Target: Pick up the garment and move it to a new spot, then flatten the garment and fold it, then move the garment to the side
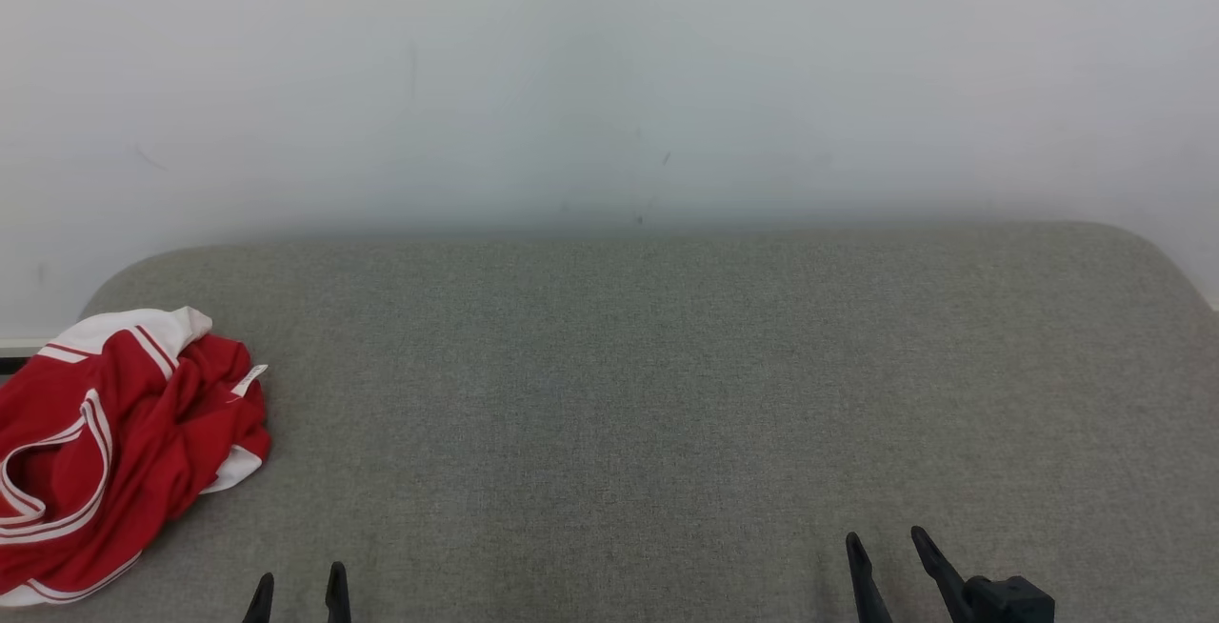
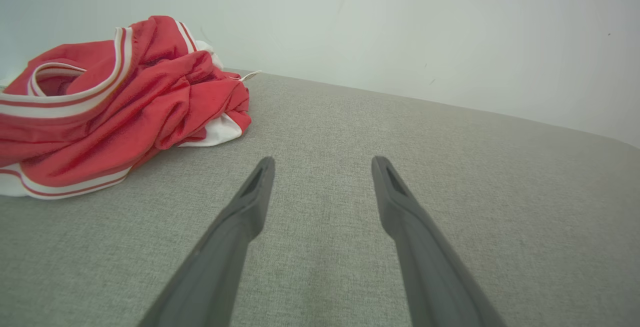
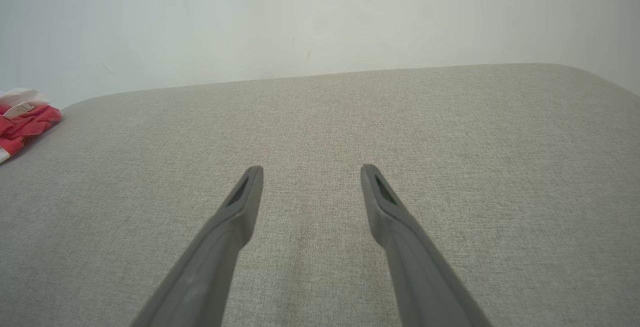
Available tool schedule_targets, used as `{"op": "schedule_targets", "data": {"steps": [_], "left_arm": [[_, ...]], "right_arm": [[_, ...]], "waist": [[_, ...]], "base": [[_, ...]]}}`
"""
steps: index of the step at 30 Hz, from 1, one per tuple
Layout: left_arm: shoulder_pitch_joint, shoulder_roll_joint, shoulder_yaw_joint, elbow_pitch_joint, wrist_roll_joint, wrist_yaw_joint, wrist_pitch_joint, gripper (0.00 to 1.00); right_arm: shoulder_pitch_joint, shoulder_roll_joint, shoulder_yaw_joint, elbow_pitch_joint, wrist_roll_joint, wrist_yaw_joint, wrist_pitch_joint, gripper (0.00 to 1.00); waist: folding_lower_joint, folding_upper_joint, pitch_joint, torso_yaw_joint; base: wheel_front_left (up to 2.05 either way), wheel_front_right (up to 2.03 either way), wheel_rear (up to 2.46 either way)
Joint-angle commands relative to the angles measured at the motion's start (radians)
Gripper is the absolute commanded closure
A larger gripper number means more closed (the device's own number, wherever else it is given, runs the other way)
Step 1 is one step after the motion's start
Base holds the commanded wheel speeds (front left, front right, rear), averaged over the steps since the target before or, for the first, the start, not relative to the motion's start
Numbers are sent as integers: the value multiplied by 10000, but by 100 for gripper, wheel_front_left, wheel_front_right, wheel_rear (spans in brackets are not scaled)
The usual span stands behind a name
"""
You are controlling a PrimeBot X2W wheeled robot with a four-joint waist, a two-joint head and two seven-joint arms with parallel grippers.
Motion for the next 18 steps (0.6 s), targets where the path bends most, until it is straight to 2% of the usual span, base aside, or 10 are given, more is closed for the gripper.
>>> {"op": "schedule_targets", "data": {"steps": [1, 18], "left_arm": [[-74, 35, -4, 42, -50, 18, -31, 0], [-125, 73, -59, 163, -26, 18, -31, 0]], "right_arm": [[40, -23, -4, -24, -2, -21, -52, 0], [136, -23, -20, -95, 127, -21, -52, 0]], "waist": [[0, 0, 0, -3], [0, 0, -3, 248]], "base": [[0, 0, 0], [0, 0, 0]]}}
